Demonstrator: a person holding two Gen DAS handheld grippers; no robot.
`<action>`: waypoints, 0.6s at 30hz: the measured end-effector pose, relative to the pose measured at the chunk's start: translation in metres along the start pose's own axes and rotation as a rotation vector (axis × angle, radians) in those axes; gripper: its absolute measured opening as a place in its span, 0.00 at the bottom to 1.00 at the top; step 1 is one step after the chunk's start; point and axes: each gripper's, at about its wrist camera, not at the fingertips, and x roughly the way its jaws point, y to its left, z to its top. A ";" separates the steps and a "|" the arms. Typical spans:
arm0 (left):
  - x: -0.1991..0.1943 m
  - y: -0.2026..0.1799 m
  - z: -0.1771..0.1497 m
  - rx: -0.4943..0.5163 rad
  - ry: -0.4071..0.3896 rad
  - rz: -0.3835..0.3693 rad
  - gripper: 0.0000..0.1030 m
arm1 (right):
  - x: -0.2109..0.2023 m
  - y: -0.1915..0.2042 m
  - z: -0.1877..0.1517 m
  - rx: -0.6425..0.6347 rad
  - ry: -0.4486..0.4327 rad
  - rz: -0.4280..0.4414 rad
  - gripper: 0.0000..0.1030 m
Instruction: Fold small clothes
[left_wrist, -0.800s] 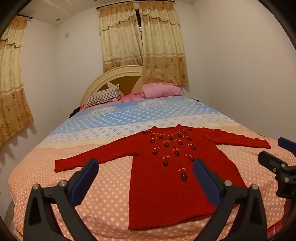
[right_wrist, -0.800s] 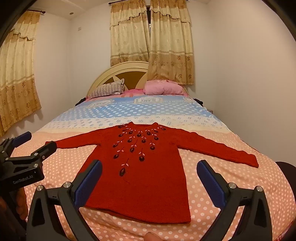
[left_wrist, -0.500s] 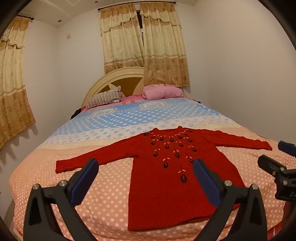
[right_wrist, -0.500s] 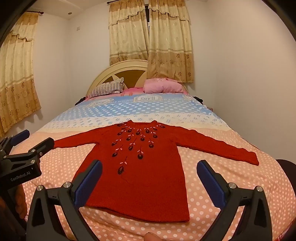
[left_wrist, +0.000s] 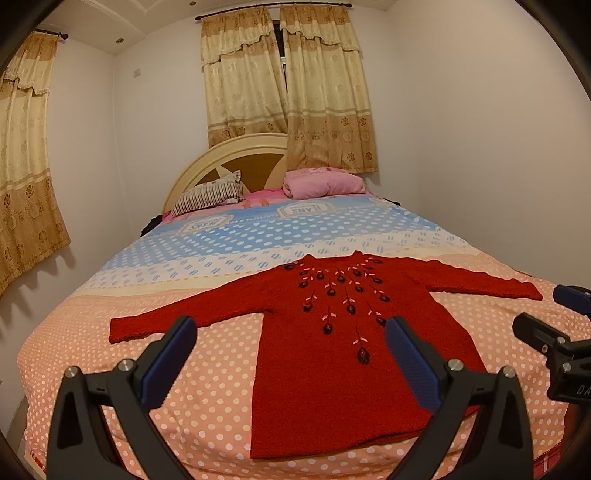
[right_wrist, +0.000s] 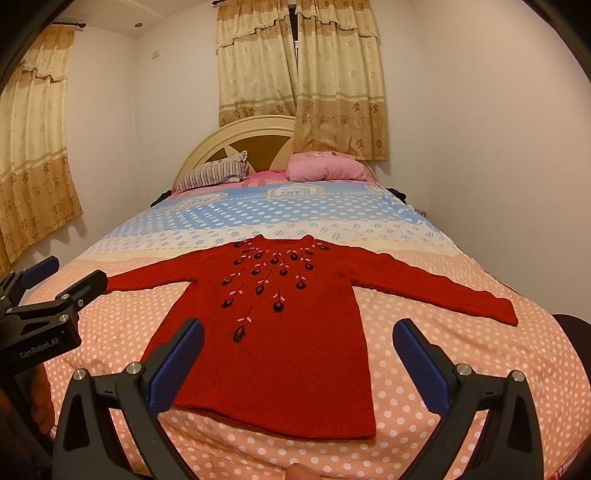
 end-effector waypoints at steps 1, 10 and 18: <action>0.000 0.000 0.000 -0.003 0.001 0.000 1.00 | 0.000 0.000 0.001 0.001 0.000 0.001 0.99; 0.002 0.004 0.001 -0.016 -0.002 -0.001 1.00 | 0.000 -0.001 0.002 -0.001 0.004 0.003 0.99; 0.002 0.004 0.001 -0.016 -0.004 0.001 1.00 | 0.000 0.000 0.003 -0.004 0.004 0.004 0.99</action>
